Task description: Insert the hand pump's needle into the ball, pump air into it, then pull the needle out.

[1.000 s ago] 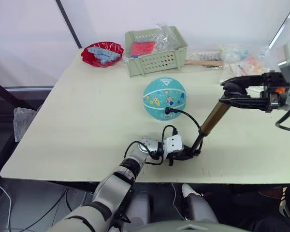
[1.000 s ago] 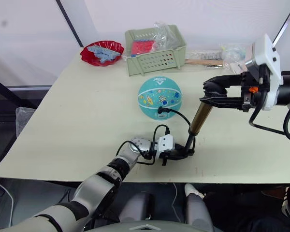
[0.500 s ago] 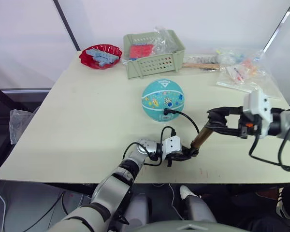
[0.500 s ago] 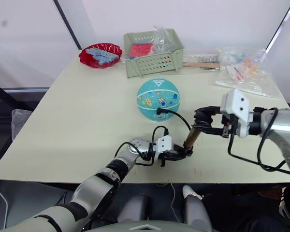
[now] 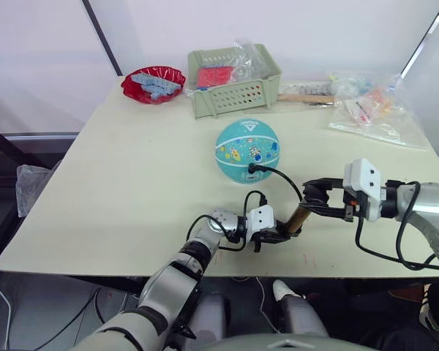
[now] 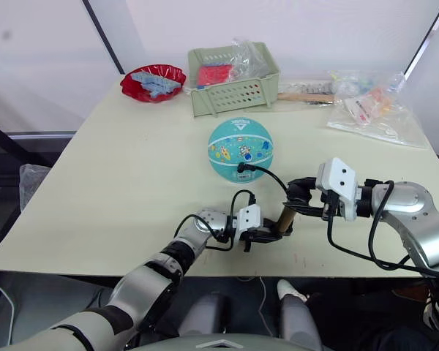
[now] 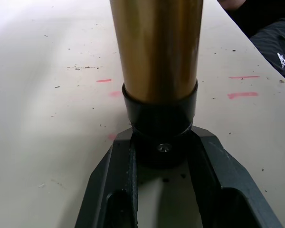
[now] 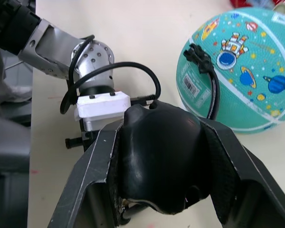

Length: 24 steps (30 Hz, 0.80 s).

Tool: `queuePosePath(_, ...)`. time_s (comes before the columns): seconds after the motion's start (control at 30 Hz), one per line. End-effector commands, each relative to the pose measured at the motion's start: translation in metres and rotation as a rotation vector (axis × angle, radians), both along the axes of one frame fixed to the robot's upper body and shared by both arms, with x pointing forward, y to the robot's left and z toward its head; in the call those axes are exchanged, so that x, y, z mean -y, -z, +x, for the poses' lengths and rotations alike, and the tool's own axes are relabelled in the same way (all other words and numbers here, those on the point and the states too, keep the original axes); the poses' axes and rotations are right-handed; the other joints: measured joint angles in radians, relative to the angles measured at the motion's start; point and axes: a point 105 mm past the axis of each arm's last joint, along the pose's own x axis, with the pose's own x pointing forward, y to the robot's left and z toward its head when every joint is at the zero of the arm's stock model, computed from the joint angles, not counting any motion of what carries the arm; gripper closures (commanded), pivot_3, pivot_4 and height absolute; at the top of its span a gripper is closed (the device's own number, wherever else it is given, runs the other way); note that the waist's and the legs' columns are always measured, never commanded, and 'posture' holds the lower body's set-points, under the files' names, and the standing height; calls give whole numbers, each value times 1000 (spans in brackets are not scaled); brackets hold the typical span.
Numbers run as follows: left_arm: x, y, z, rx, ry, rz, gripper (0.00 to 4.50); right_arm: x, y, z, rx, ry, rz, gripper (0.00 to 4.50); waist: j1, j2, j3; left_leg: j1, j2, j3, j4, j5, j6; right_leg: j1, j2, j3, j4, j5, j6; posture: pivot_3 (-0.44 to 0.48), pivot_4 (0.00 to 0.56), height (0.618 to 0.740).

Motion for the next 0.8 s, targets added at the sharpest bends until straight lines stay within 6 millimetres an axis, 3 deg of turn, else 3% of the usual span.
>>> queuePosePath(0.03, -23, 42, -22, -137, -12, 142, 3469, 6, -60, -1, 123, -8, 44, 2560, 1, 3, 3, 0, 0, 0, 0, 0, 0, 0, 0, 0, 0, 0, 0, 0, 150, 736)
queuePosePath(0.2, -21, 41, -22, -136, -13, 139, 3469, 9, -90, -4, 138, -29, 49, 2560, 1, 4, 5, -1, 0, -1, 0, 0, 0, 0, 0, -1, 0, 0, 0, 0, 150, 736)
queuePosePath(0.3, -21, 42, -21, -136, -16, 138, 3469, 13, -118, -7, 173, -37, 67, 2560, 0, 8, 8, -1, 0, 0, 0, 0, 0, 0, -1, 0, 0, 0, 0, 0, 150, 736)
queuePosePath(0.53, -23, 43, -22, -138, -18, 140, 3469, 15, -146, -14, 188, -46, 96, 2560, 0, 8, 8, -1, 0, 0, 0, 0, 0, 0, -2, 0, 0, 0, 0, 0, 150, 736)
queuePosePath(0.7, -23, 43, -22, -137, -16, 140, 3469, 14, -144, -15, 164, -44, 93, 2560, 0, 8, 8, -1, 1, 0, 0, 0, 0, -1, -2, 0, 0, 0, 0, 0, 150, 736)
queuePosePath(0.8, -23, 42, -22, -135, -13, 139, 3469, 16, -113, -8, 116, -15, 24, 2560, 1, 8, 8, -1, 1, 0, -1, 0, 0, -1, -2, -1, 0, 0, 0, 0, 150, 736)
